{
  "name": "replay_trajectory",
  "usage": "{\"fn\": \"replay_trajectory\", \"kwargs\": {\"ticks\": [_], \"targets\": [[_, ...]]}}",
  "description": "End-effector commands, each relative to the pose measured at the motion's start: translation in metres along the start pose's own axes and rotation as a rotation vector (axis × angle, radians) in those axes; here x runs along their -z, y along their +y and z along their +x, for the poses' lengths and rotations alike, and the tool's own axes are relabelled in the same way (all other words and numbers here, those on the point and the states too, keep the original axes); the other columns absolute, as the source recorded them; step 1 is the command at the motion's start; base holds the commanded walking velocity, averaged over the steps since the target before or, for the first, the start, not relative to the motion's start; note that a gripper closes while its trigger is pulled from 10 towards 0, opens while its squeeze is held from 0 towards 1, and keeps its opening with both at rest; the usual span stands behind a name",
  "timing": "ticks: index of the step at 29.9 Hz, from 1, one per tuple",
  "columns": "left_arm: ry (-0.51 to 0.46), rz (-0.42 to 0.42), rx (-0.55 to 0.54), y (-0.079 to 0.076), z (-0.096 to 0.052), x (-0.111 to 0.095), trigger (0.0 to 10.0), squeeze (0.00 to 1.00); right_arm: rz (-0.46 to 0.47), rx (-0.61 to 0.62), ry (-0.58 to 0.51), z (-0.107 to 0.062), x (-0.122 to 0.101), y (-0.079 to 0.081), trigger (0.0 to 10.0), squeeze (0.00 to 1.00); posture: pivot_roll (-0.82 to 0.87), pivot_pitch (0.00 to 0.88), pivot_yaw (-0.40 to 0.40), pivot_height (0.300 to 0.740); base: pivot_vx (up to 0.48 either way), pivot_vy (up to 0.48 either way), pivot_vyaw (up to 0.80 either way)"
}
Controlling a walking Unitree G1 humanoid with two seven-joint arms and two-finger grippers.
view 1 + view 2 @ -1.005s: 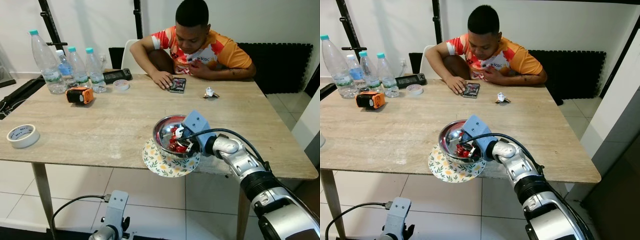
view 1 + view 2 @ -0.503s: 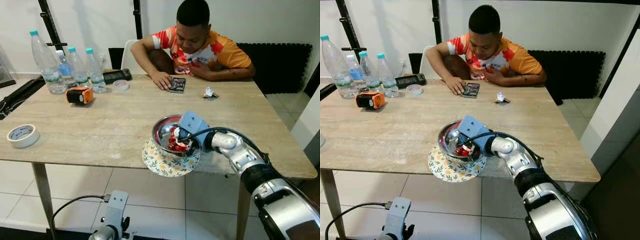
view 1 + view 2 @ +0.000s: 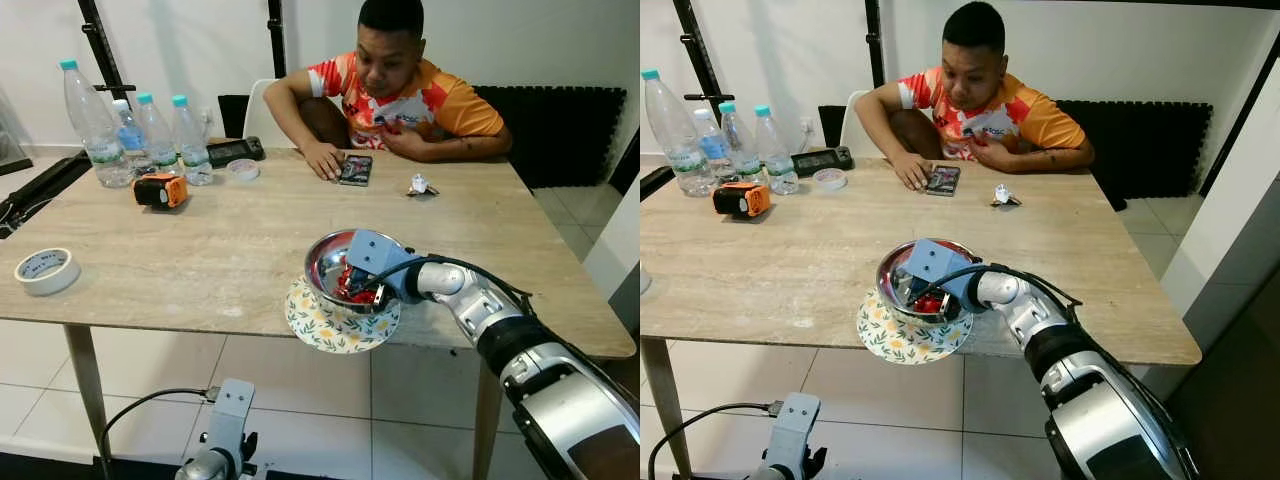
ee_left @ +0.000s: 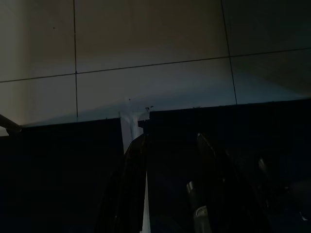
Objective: Restocking fridge
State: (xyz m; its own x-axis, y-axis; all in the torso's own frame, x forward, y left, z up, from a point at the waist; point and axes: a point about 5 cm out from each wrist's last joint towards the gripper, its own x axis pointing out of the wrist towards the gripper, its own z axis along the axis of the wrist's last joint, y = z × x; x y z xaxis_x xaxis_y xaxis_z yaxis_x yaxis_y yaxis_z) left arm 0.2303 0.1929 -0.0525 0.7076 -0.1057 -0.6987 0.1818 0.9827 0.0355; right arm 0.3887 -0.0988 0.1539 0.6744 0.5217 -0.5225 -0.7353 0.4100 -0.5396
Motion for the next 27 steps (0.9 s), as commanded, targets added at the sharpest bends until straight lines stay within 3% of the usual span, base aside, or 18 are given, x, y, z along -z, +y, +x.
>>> {"fn": "replay_trajectory", "kwargs": {"ticks": [1,16,27], "targets": [[0.013,0.014,-0.012,0.006,-0.002,0.002,10.0,0.00,0.001,-0.013,0.021,0.001,0.001,0.000,10.0,0.00,-0.02,0.030,-0.024,0.740,0.000,0.000,0.00],[0.017,0.015,-0.013,0.006,-0.002,0.003,10.0,0.00,-0.032,-0.054,0.133,0.003,0.007,0.003,10.0,0.00,-0.02,0.026,-0.025,0.740,0.000,0.000,0.00],[0.018,0.026,-0.014,0.008,-0.002,0.002,10.0,0.00,-0.160,0.027,0.178,0.000,0.003,-0.010,10.0,0.00,-0.02,0.008,-0.023,0.740,0.000,0.000,0.00]]}}
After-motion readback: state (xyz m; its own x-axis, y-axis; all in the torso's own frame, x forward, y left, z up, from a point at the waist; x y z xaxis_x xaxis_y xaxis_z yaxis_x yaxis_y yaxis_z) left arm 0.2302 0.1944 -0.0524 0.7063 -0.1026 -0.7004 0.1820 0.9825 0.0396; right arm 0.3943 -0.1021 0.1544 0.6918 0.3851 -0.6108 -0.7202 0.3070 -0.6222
